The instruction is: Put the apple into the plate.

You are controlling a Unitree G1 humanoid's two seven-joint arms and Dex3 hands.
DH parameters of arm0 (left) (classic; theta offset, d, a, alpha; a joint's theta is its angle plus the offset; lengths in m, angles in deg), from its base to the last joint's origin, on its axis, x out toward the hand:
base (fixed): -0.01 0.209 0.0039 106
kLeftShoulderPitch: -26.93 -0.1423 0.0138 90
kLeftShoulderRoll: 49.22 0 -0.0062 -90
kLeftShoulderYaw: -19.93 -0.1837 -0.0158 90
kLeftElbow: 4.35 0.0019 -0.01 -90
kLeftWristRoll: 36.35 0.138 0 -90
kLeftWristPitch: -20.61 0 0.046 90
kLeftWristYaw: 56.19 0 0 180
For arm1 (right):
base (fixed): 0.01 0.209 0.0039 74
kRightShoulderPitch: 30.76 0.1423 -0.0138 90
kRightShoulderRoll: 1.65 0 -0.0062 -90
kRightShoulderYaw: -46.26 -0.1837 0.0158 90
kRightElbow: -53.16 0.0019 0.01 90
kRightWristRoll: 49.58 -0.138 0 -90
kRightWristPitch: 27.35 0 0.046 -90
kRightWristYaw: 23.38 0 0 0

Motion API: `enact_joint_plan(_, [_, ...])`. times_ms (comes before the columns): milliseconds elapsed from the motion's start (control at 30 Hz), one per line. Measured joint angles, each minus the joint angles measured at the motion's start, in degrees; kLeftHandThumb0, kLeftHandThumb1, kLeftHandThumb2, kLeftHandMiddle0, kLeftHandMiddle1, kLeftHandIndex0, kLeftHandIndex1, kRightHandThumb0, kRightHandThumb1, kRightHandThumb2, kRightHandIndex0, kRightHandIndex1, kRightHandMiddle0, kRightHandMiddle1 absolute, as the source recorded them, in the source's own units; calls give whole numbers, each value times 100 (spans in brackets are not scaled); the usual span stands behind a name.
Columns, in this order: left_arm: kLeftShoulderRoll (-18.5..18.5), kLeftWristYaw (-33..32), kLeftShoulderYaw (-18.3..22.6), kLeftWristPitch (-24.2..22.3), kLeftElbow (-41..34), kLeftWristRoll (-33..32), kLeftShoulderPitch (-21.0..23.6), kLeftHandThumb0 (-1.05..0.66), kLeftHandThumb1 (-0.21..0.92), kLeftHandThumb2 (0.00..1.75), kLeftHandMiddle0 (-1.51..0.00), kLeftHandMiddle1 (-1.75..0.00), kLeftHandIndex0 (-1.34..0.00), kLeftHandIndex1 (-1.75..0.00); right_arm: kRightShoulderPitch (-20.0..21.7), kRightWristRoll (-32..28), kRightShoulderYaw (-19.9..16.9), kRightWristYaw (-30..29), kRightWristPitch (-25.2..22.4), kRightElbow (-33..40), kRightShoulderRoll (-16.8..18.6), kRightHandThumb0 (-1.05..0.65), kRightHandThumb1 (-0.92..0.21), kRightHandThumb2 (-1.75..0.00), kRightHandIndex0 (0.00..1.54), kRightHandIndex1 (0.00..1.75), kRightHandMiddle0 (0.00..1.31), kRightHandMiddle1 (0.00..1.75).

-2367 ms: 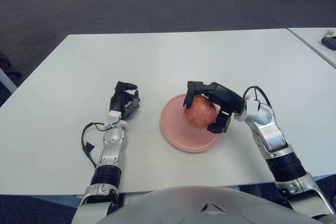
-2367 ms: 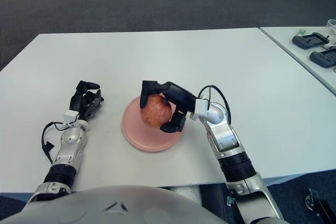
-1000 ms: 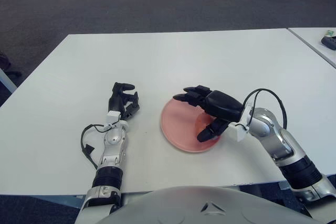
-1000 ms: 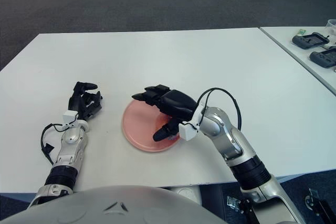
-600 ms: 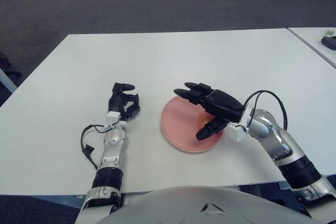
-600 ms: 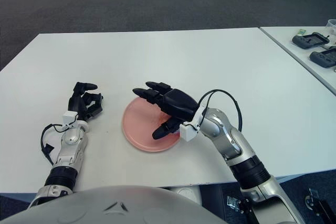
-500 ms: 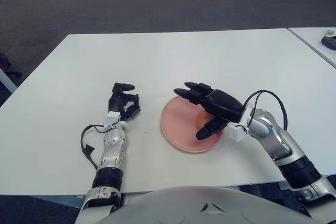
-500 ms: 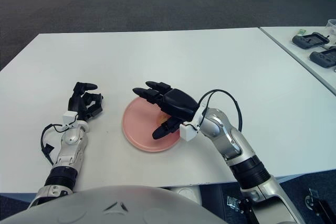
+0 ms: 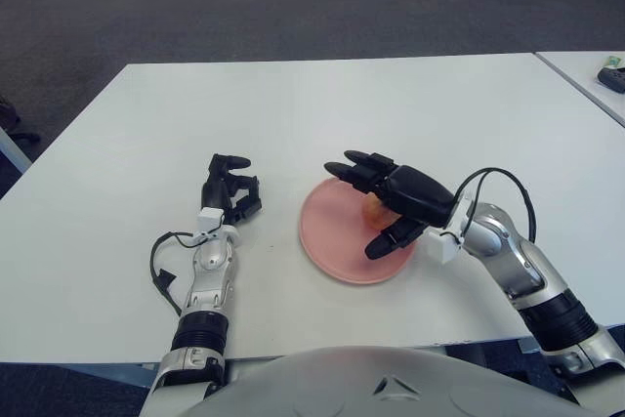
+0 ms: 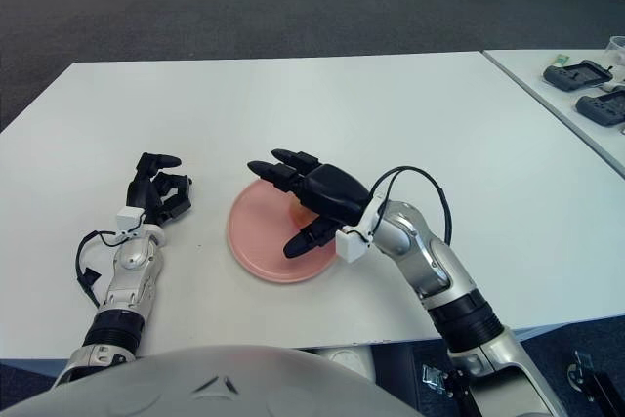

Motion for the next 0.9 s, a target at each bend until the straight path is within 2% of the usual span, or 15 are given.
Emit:
enact_joint_plan(167, [0, 1, 1, 7, 21, -3, 10, -1, 52, 103, -54, -156, -28, -175, -24, -268, -191, -50, -300, 231, 200, -91, -92, -80, 0, 0, 0, 0])
enact_joint_plan(267, [1, 2, -1, 13, 29, -2, 16, -1, 52, 102, -54, -156, -28, -175, -88, -372, -292, -214, -418, 284, 399, -89, -92, -85, 0, 0, 0, 0])
enact_joint_plan(400, [2, 2, -5, 52, 47, -2, 21, -1, 52, 102, -55, -155, -28, -175, -241, -623, -456, -581, -554, 283, 808, -83, -92, -82, 0, 0, 1, 1])
enact_joint_plan(533, [16, 2, -3, 88, 57, -4, 20, -1, 52, 102, -55, -154, -27, -175, -414, -843, -632, -1129, -728, 282, 1366, -77, -92, -73, 4, 2, 0, 25])
enact_joint_plan(600, [21, 2, -4, 117, 64, -3, 20, -1, 52, 102, -55, -154, -28, -175, -456, -850, -688, -1310, -804, 280, 1538, -76, -92, -71, 6, 3, 0, 33])
enact_joint_plan(733, [21, 2, -11, 168, 81, 1, 19, -1, 53, 102, -54, -155, -28, -175, -492, -849, -798, -1649, -938, 256, 1806, -73, -92, -69, 14, 9, 0, 63])
enact_joint_plan(767, [21, 2, -12, 176, 84, 2, 19, -1, 53, 102, -54, -156, -28, -175, -510, -850, -830, -1758, -975, 255, 1881, -72, -92, -69, 15, 12, 0, 70])
enact_joint_plan(800, [21, 2, -14, 181, 89, 6, 19, -1, 53, 103, -53, -157, -27, -175, -533, -878, -870, -1875, -989, 247, 1999, -71, -92, -69, 11, 31, 0, 83])
enact_joint_plan(900, [19, 2, -19, 187, 95, 14, 19, -1, 53, 103, -52, -159, -27, -175, -608, -1046, -1000, -2252, -980, 187, 2330, -69, -92, -70, 7, 53, 0, 109])
